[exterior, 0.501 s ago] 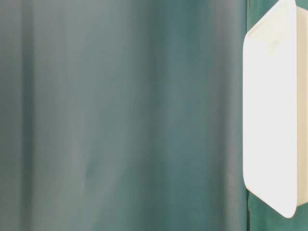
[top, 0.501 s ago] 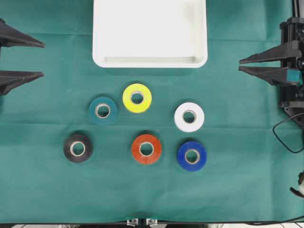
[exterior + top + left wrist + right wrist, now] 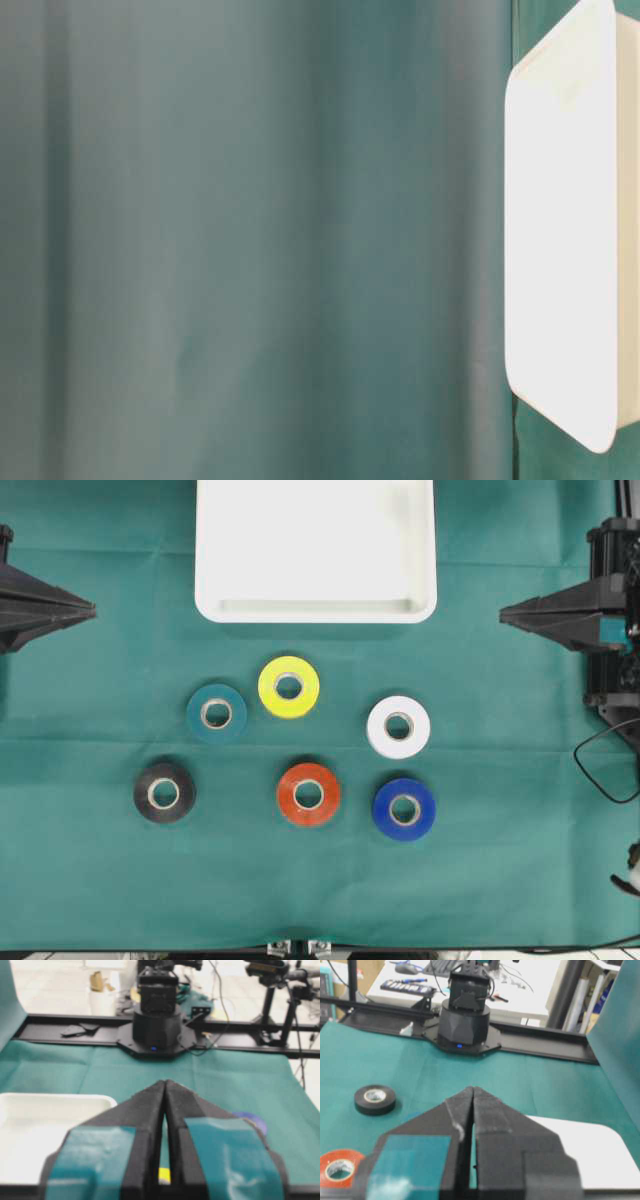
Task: Put the tape alternately from left to right into the white case.
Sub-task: 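Move both grippers inward from the sides toward the tape rolls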
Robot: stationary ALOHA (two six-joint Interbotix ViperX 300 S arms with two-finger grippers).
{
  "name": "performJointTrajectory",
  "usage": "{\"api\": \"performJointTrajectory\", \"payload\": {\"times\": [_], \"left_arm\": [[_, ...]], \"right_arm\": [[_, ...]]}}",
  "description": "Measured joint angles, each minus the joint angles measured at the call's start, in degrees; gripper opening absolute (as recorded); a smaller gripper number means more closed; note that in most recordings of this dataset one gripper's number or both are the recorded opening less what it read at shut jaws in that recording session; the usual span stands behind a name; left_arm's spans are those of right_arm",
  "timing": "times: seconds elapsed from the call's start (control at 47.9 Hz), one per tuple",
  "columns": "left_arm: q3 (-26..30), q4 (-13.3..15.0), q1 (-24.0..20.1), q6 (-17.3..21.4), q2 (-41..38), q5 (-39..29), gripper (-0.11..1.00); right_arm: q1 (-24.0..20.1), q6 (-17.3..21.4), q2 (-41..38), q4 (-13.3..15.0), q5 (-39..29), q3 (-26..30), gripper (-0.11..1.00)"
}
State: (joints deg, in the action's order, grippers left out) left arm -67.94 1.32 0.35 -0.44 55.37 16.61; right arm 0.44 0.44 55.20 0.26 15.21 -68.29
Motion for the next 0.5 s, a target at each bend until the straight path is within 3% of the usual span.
{"api": "performJointTrajectory", "payload": {"times": [0.146,0.271,0.355,0.501], "left_arm": [[0.09,0.0,0.26,0.0,0.09,0.09,-0.09],[0.0,0.0,1.05,-0.09,0.09,0.09,0.03],[-0.18,0.0,1.49,0.18,0.0,0.09,0.18],[-0.7,0.0,1.85,0.09,0.0,0.09,0.6]], "right_arm": [[0.0,0.26,-0.62,0.0,-1.76,0.0,-0.02],[0.0,0.7,-1.23,0.0,-2.37,0.0,0.04],[-0.09,1.23,-1.67,0.0,-2.46,0.0,0.2],[0.0,2.46,-2.37,0.0,-3.16,0.0,0.63]]}}
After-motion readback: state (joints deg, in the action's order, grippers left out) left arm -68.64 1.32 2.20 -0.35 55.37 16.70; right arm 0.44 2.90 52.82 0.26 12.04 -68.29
